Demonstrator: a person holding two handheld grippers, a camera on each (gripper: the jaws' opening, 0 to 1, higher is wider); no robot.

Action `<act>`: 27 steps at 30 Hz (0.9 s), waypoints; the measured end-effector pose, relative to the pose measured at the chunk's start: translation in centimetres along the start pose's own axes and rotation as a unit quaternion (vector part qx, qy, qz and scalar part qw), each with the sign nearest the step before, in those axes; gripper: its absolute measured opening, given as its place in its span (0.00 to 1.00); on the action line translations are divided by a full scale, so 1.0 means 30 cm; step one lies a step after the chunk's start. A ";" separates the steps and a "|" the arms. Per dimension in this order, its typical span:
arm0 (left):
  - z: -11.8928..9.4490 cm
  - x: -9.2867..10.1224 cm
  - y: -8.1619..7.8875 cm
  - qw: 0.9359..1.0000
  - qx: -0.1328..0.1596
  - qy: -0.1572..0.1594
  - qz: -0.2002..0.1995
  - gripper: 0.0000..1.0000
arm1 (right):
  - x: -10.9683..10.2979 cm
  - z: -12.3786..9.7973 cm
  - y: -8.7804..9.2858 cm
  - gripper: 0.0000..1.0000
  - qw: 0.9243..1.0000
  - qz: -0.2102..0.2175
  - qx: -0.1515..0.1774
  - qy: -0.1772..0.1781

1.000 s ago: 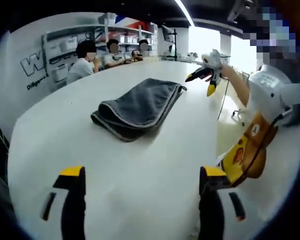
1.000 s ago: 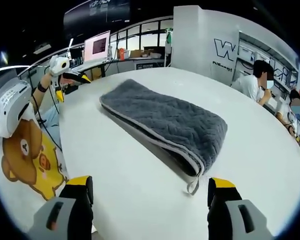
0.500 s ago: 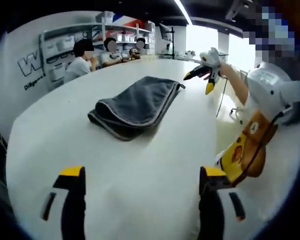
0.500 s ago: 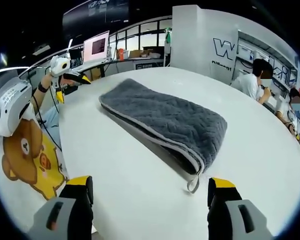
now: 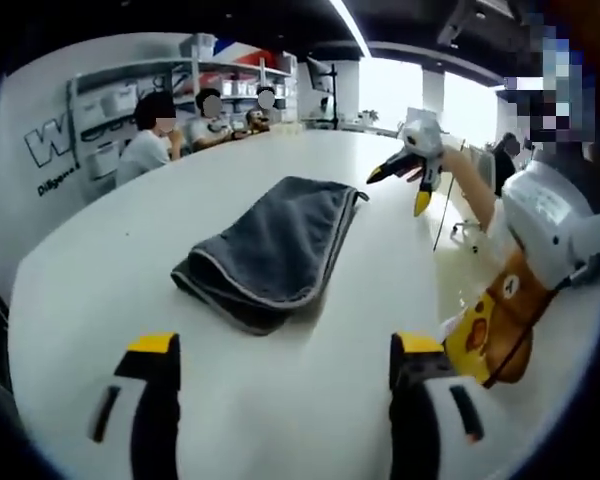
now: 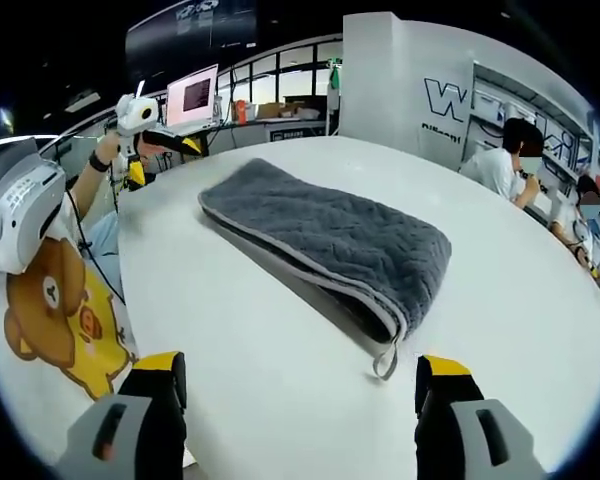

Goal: Fold the towel on the table until its edges align and the towel forms a compact rectangular stack.

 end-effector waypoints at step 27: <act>0.289 -0.274 -0.127 0.997 0.022 0.045 -0.052 0.52 | -0.007 -0.051 0.042 0.99 1.000 0.004 0.007 0.012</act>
Point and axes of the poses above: the point that each gripper's makers call its tool centre point, and the gripper's own axes: z roughly forward along the fingers, x roughly to its right, y roughly out of its underside, the point moved 9 cm from there along -z, roughly backward along the fingers
